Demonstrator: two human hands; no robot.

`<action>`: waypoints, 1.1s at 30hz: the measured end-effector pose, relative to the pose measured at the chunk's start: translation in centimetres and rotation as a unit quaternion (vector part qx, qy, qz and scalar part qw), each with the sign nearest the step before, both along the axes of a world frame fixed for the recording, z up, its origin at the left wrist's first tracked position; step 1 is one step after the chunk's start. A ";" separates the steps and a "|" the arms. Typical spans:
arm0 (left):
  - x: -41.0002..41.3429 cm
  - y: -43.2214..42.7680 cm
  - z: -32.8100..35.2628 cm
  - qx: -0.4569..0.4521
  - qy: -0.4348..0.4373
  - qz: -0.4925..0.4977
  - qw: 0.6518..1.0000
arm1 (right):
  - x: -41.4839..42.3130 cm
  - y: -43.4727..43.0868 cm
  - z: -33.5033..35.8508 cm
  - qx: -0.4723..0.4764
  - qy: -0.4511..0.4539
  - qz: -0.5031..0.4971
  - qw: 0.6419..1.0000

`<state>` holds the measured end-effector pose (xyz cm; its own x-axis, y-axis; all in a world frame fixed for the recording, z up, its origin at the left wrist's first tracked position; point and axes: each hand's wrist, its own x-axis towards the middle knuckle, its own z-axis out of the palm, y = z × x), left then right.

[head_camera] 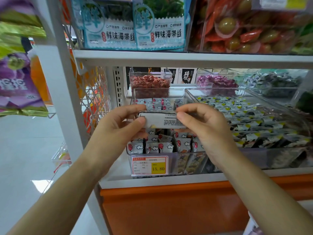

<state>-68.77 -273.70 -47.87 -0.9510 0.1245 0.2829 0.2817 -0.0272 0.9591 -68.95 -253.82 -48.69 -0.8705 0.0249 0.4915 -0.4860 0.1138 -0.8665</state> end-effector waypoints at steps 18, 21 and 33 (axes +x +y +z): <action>0.3 0.0 0.7 -0.172 0.075 0.072 0.980 | 0.5 -0.5 0.3 0.124 0.059 -0.091 0.986; 0.3 -0.7 1.2 -0.217 0.098 0.067 0.969 | 0.5 -0.6 0.4 0.123 0.046 -0.076 0.988; -0.1 -1.0 0.5 -0.294 0.131 0.054 0.945 | 0.2 -0.8 -0.3 0.123 0.018 -0.090 0.988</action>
